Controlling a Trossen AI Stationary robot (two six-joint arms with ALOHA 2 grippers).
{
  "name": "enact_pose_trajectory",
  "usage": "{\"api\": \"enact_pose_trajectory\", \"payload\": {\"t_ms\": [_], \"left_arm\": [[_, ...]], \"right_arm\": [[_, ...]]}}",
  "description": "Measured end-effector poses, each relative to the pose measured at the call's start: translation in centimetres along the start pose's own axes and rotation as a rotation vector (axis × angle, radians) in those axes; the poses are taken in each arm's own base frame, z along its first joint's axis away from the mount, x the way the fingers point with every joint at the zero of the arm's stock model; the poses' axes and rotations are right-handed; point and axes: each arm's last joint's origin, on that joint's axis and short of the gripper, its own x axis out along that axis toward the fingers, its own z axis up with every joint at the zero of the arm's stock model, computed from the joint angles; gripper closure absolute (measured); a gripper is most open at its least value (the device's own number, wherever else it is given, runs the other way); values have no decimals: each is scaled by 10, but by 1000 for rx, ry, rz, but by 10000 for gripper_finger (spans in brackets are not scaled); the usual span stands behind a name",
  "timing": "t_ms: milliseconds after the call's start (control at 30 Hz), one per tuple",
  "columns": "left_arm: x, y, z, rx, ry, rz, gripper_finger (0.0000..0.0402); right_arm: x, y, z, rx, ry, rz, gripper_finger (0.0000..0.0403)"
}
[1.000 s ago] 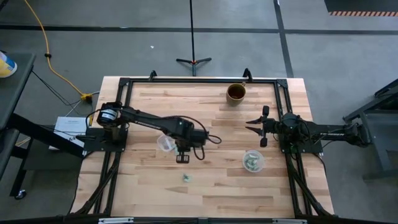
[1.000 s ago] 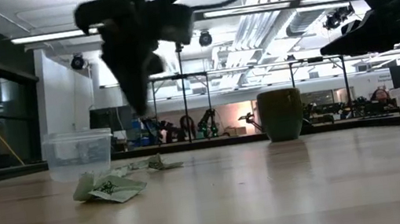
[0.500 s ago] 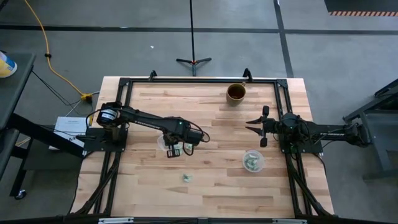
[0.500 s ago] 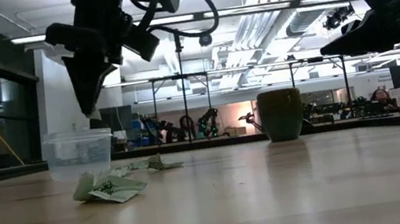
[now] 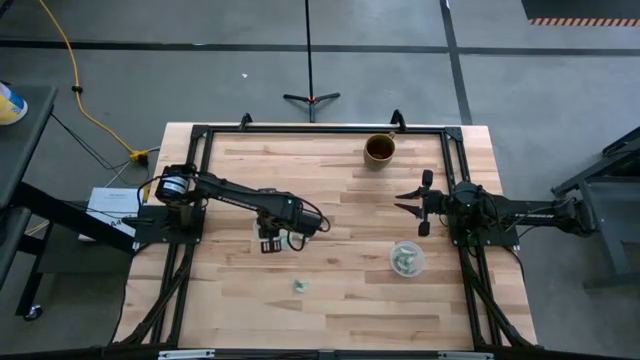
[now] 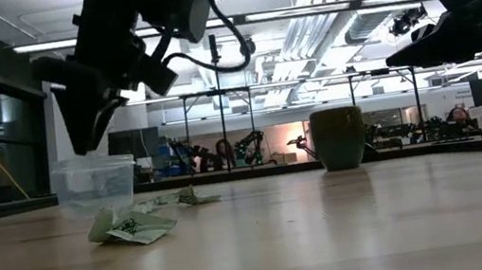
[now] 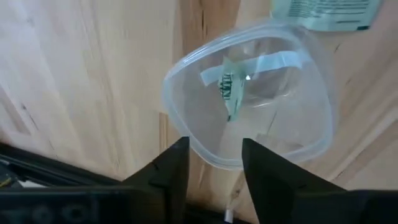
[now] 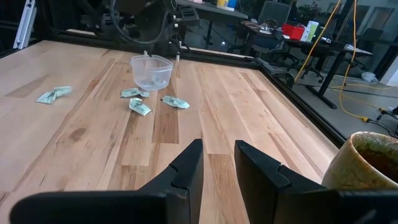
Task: Pick and place Stevia / Truvia into bins
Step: Put the stevia packet into the square transparent container
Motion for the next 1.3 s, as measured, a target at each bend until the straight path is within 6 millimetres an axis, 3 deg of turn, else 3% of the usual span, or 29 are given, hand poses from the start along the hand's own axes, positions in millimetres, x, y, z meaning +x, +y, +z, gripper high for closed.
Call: {"api": "enact_pose_trajectory", "payload": {"t_ms": [200, 467, 600, 1033, 1300], "left_arm": [[-20, 5, 5, 4, -162, 59, 203], [-28, -11, 43, 174, -503, -151, 208], [-21, -17, 54, 179, -589, -181, 207], [32, -27, 53, 183, -573, -218, 206], [42, -28, 52, 181, -579, -214, 206]], "right_arm": [[0, 0, 0, 0, 0, 0, 320], [0, 0, 0, 0, 3, 0, 320], [0, 0, 0, 0, 3, 0, 320], [0, 0, 0, 0, 6, -4, 320], [0, 0, 0, 0, 5, -4, 320]]}}
